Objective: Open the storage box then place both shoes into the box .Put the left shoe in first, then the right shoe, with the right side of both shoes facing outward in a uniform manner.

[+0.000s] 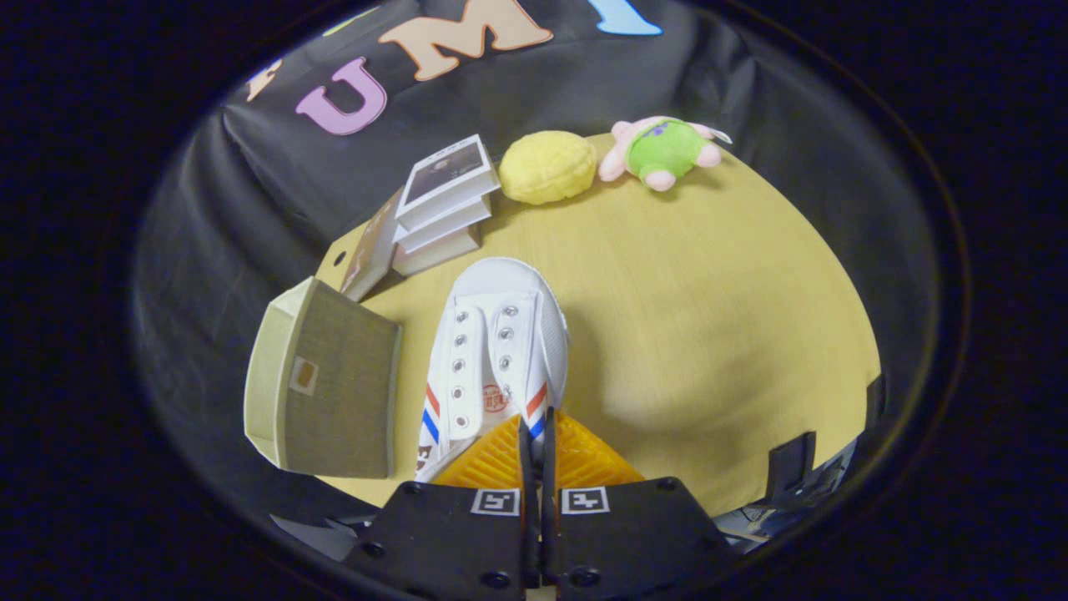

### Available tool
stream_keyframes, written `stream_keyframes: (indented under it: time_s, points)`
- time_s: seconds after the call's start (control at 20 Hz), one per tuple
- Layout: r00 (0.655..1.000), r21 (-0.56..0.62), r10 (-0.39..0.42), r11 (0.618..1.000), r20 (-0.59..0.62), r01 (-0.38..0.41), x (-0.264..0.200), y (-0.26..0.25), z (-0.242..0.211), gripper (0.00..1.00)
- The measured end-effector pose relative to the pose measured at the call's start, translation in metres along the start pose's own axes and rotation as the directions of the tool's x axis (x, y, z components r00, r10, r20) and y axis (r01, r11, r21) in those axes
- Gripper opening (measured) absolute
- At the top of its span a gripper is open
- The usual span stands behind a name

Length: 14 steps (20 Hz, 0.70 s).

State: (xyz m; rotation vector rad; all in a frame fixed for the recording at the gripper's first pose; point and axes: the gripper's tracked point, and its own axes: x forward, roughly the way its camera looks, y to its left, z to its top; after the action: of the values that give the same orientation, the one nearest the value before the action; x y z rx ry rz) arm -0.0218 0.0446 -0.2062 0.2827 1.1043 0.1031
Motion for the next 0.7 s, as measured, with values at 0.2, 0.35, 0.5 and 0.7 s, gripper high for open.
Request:
stream_keyframes:
  time_s: [0.2,0.35,0.5,0.7]
  points:
    - [0.999,-0.01,0.009,1.0,0.033,-0.009,-0.012,0.039,0.011,0.04]
    - [0.998,-0.008,0.038,0.999,0.043,-0.038,-0.017,0.075,0.016,0.04]
    - [0.996,-0.023,0.073,0.997,0.05,-0.072,-0.019,0.114,0.019,0.04]
    - [0.99,-0.035,0.134,0.991,0.054,-0.132,-0.021,0.171,0.021,0.05]
